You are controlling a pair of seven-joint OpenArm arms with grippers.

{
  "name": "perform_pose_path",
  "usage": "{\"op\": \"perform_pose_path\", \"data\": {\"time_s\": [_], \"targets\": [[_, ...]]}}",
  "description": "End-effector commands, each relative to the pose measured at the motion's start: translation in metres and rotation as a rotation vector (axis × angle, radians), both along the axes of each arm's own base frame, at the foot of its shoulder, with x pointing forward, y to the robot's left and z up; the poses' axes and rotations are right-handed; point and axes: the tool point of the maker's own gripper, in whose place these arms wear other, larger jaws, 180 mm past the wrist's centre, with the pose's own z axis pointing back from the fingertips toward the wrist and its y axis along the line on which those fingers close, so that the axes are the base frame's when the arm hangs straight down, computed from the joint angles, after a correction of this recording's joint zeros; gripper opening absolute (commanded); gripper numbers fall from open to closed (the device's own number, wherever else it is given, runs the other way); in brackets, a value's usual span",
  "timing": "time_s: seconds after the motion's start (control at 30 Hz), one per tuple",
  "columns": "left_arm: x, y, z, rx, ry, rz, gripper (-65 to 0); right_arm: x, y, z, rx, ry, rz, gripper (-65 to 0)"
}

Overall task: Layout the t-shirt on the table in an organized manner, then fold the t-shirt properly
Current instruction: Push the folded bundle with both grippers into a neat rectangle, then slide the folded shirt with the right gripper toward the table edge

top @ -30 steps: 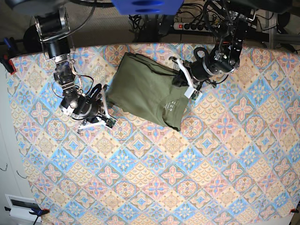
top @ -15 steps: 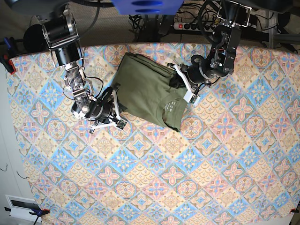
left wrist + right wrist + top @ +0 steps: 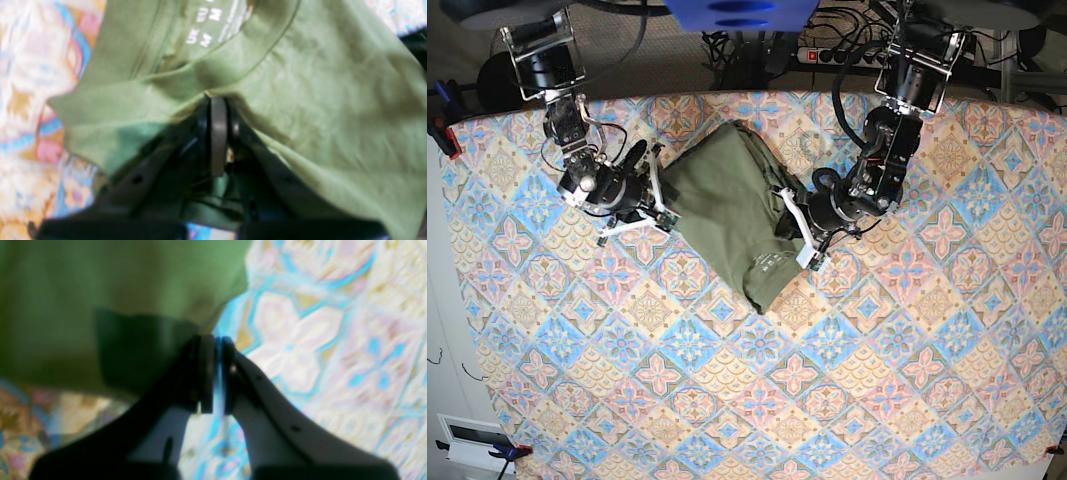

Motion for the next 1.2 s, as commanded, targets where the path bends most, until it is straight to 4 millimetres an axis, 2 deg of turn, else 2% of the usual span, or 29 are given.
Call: {"op": "perform_pose_path", "data": {"time_s": [0.0, 0.17, 0.27, 0.33, 0.4, 0.53, 0.6, 0.63, 0.73, 0.9, 1.0, 1.17], "targets": [[0.009, -0.008, 0.002, 0.018, -0.007, -0.015, -64.8, 0.004, -0.007, 0.008, -0.009, -0.022, -0.008, -60.8], [0.030, -0.037, 0.005, -0.010, -0.031, -0.047, -64.7, -0.006, -0.021, 0.019, 0.001, -0.052, -0.061, -60.8], [0.049, -0.054, 0.013, -0.019, -0.047, -0.064, -64.7, -0.004, -0.040, 0.037, -0.022, -0.097, -0.119, -60.8], [0.056, -0.063, 0.019, -0.028, -0.055, -0.069, -64.7, 0.002, -0.045, 0.053, -0.034, -0.143, -0.135, -60.8], [0.061, -0.069, 0.025, -0.039, -0.068, -0.073, -64.7, -0.001, -0.048, 0.060, -0.043, -0.157, -0.143, -60.8], [0.071, -0.067, 0.034, -0.042, -0.090, -0.066, -64.8, -0.015, -0.053, 0.060, -0.051, -0.148, -0.157, -60.8], [0.072, -0.063, 0.034, -0.037, -0.091, -0.060, -64.9, -0.019, -0.049, 0.059, -0.042, -0.143, -0.150, -60.8], [0.074, -0.056, 0.034, -0.035, -0.092, -0.048, -64.9, -0.018, -0.045, 0.060, -0.031, -0.148, -0.149, -60.8], [0.083, -0.022, 0.044, -0.044, -0.124, 0.032, -64.9, -0.023, -0.013, 0.055, 0.045, -0.130, -0.135, -60.8], [0.084, 0.050, 0.058, -0.056, -0.176, 0.217, -64.9, -0.025, 0.032, 0.059, 0.141, -0.133, -0.097, -60.8], [0.076, 0.093, 0.059, -0.063, -0.184, 0.333, -64.9, -0.022, 0.061, 0.065, 0.205, -0.140, -0.076, -60.8], [0.054, 0.140, 0.062, -0.064, -0.205, 0.469, -65.0, -0.019, 0.097, 0.076, 0.304, -0.147, -0.075, -60.8]]}}
